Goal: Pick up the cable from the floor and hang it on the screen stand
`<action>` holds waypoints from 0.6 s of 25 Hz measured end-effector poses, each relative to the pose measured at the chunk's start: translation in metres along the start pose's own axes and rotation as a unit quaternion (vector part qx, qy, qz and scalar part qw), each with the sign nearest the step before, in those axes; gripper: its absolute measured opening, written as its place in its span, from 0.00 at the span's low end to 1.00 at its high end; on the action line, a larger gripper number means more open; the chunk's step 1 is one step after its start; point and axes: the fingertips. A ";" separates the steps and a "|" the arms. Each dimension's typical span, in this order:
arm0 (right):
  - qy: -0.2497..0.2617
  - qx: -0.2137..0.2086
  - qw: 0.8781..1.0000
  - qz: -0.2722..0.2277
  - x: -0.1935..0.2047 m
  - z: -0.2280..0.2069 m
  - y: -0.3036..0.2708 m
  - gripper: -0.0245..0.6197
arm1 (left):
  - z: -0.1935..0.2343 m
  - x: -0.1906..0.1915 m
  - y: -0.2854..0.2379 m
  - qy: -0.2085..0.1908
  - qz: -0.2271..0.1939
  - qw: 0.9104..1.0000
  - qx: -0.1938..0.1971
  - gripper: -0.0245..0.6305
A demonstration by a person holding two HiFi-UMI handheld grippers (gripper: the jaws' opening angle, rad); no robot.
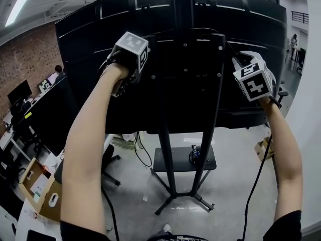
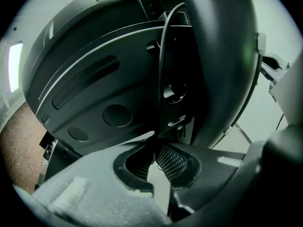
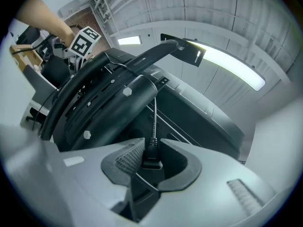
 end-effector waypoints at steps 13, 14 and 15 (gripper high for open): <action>-0.046 -0.039 0.998 -0.027 0.015 0.031 -0.002 0.20 | -0.034 -0.009 -0.004 -0.020 -0.115 0.993 0.034 0.07; -0.045 -0.036 0.998 -0.030 0.014 0.030 -0.002 0.20 | -0.034 -0.009 -0.004 -0.028 -0.125 0.991 0.026 0.07; -0.040 -0.030 0.998 -0.036 0.013 0.029 -0.001 0.20 | -0.035 -0.010 -0.002 -0.042 -0.134 0.990 0.013 0.08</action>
Point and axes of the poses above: the fingertips, and each gripper's own axes: y backward along the fingers, z to its left, x out of its underside, and after that the axes turned 7 degrees about -y, right-handed
